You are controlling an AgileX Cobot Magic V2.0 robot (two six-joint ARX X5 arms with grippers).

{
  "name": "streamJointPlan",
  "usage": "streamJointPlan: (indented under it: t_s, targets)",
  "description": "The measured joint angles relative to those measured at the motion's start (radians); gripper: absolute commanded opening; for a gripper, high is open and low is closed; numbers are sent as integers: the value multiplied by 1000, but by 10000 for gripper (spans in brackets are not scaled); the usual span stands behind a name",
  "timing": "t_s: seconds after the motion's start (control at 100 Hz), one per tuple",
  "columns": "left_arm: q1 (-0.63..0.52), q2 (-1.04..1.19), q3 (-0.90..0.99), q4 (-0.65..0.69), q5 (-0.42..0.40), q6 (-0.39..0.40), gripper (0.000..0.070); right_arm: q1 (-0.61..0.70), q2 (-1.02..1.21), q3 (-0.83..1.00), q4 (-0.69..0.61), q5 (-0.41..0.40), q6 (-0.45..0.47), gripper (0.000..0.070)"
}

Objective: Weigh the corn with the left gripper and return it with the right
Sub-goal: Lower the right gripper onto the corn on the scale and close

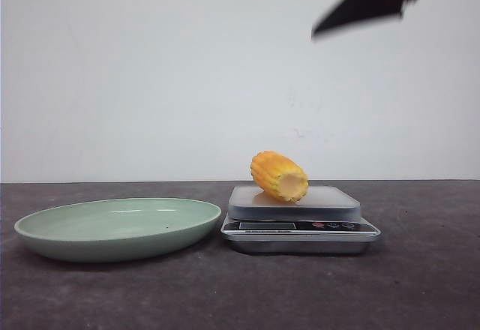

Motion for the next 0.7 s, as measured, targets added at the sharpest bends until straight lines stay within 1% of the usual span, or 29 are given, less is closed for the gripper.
streamJointPlan:
  t_s: [0.11,0.22,0.37,0.42,0.46,0.47,0.48,0.5,0.56,0.64,0.67,0.68,0.7]
  targets:
    - [0,0,0,-5,1,-14,10,-3,132,79,-83,60,-30,599]
    - [0,0,0,-23,8,-39,10,-5,245,138,-126,70,-60,599]
    - [0,0,0,-44,30,-53,10,-5,365,167,-138,79,-71,597]
    - [0,0,-1,-50,30,-53,10,-5,396,167,-143,80,-71,579]
    - [0,0,-1,-50,30,-55,10,-5,416,167,-149,79,-69,521]
    - [0,0,-1,-50,30,-55,10,-5,420,167,-151,79,-69,488]
    - [0,0,-1,-50,30,-55,10,-5,425,167,-153,79,-67,477]
    - [0,0,-1,-50,30,-55,10,-5,432,167,-158,79,-66,434]
    - [0,0,-1,-50,30,-56,10,-4,449,167,-177,79,-63,283]
    - [0,0,-1,-51,30,-56,10,-3,458,167,-190,79,-63,141]
    - [0,0,-1,-51,29,-56,10,-3,459,167,-190,79,-63,68]
    - [0,0,-1,-51,29,-56,10,-3,459,167,-190,79,-63,28]
    - [0,0,-1,-51,29,-56,10,-3,459,167,-189,79,-63,0]
